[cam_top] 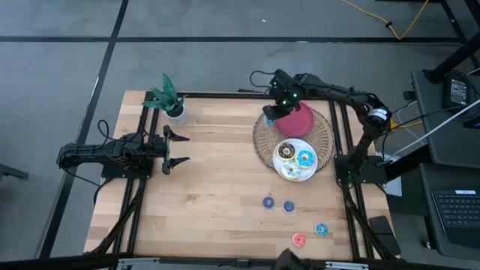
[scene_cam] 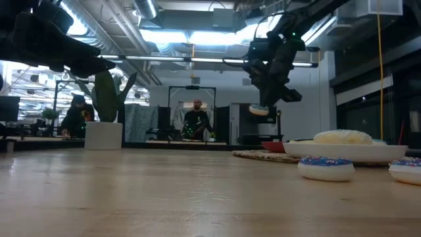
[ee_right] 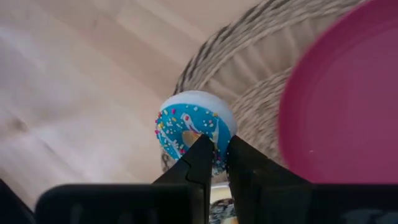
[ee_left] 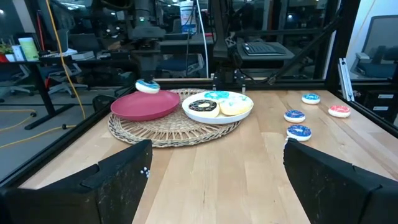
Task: Pick & Place donuts
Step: Put the top small blue donut on the red plate
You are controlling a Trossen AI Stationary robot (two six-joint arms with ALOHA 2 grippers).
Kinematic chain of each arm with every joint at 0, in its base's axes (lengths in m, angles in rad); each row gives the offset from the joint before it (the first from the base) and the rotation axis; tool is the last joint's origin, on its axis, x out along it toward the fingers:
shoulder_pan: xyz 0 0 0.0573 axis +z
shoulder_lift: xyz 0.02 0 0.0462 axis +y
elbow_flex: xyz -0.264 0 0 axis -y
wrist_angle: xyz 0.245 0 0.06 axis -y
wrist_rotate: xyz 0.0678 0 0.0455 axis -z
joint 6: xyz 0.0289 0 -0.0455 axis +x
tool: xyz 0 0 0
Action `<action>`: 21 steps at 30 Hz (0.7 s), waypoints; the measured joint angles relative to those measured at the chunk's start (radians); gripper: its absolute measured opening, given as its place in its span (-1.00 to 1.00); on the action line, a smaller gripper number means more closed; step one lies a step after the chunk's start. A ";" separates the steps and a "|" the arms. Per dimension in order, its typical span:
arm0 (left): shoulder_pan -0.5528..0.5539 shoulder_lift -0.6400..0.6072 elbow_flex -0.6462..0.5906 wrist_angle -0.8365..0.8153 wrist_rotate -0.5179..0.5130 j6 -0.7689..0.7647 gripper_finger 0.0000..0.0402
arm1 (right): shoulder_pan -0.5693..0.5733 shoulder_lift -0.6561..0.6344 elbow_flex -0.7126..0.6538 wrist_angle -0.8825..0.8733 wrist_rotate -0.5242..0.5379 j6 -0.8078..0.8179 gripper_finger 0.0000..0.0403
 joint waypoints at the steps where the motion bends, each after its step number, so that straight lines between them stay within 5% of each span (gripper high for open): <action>1: 0.000 0.000 0.000 0.000 0.000 0.000 0.76 | -0.013 0.000 0.000 0.000 0.000 -0.007 -0.78; 21: 0.000 0.000 0.000 0.000 0.000 0.000 0.76 | -0.317 0.002 0.000 0.029 0.000 -0.161 -0.78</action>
